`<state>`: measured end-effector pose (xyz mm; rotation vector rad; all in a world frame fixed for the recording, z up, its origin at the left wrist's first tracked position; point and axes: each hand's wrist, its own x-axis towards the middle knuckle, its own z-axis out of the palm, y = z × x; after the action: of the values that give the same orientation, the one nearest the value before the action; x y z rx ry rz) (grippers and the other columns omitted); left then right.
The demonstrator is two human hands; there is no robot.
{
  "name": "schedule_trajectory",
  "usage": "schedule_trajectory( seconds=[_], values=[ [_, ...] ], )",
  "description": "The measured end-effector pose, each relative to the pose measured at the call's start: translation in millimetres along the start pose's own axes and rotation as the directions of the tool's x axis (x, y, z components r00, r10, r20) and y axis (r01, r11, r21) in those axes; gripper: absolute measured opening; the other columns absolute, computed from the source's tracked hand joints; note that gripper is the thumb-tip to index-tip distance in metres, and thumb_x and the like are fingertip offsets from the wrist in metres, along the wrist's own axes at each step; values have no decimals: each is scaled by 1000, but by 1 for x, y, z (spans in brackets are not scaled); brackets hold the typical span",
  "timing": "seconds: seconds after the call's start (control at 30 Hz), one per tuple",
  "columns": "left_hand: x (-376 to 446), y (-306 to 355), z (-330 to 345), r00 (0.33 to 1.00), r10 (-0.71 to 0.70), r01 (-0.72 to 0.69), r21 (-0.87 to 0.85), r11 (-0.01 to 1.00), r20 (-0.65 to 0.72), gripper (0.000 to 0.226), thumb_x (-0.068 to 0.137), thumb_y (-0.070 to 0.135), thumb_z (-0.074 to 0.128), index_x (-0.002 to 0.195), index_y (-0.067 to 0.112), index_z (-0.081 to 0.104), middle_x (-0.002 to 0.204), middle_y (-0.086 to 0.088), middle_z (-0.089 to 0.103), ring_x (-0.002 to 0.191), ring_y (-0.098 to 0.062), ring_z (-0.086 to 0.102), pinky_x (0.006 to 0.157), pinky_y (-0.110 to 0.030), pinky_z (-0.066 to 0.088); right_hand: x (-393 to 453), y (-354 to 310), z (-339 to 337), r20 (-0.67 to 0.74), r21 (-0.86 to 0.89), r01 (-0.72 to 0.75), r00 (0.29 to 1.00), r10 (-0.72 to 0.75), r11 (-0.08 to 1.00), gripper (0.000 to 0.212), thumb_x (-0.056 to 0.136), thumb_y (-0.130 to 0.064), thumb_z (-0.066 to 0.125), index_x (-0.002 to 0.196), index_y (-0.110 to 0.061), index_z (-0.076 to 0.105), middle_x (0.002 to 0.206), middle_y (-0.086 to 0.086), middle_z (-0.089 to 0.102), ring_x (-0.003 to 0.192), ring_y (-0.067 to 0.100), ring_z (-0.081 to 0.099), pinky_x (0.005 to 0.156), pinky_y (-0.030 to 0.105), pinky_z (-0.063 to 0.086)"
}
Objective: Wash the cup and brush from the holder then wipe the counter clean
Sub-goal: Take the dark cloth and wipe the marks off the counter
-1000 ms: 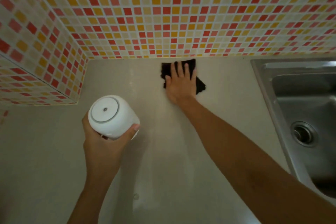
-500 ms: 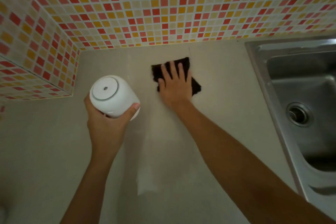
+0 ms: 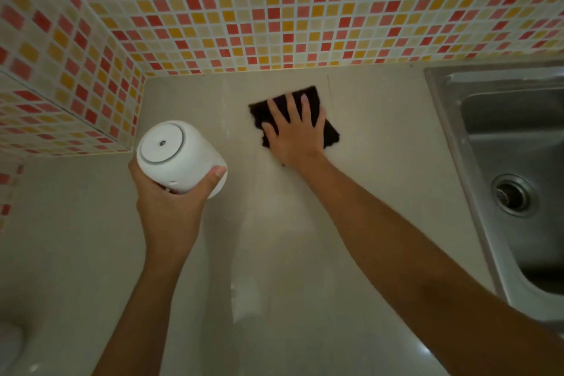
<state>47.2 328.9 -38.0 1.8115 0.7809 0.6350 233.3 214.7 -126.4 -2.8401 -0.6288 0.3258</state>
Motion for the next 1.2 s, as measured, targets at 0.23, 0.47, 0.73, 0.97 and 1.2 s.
schedule_trajectory(
  seconds=[0.23, 0.47, 0.73, 0.97, 1.2],
  values=[
    [-7, -5, -2, 1000, 9, -9, 14, 1000, -8, 93, 63, 37, 87, 138, 21, 35, 134, 10, 50, 119, -1, 52, 103, -33, 45, -40, -19, 18, -18, -86, 185, 982, -187, 979, 54, 99, -48, 22, 152, -36, 21, 161, 3, 17, 148, 35, 7, 115, 60, 0],
    [0, 7, 17, 999, 30, -29, -55, 998, 22, 92, 65, 35, 86, 140, 22, 34, 133, 14, 49, 118, 4, 51, 101, -25, 46, -293, 20, 44, 68, -108, 444, 896, -439, 890, 56, 95, -52, 38, 149, -39, 27, 159, -3, 24, 146, 30, 22, 110, 59, 22],
    [-11, 0, 29, 990, 42, -38, -34, 999, 132, 94, 65, 34, 87, 140, 20, 33, 130, 15, 50, 116, 6, 52, 101, -27, 46, -123, 96, 2, -116, -134, 14, 993, -30, 991, 52, 99, -50, 25, 150, -39, 26, 159, 0, 25, 147, 30, 17, 117, 55, 10],
    [-19, -1, 24, 992, 49, -45, -42, 998, 116, 94, 64, 36, 87, 140, 20, 34, 134, 10, 50, 117, 1, 53, 103, -31, 46, -120, 43, 18, -161, -39, -125, 980, 117, 991, 55, 100, -48, 21, 153, -33, 20, 162, 5, 15, 148, 34, 7, 117, 56, 4],
    [-8, 10, 17, 989, 95, -91, -45, 995, 112, 92, 67, 34, 86, 139, 23, 31, 128, 19, 47, 113, 14, 49, 94, -10, 42, -284, 74, 39, -106, -142, 232, 963, -248, 962, 51, 97, -40, 41, 147, -33, 36, 156, -1, 31, 146, 24, 25, 114, 51, 25]
  ],
)
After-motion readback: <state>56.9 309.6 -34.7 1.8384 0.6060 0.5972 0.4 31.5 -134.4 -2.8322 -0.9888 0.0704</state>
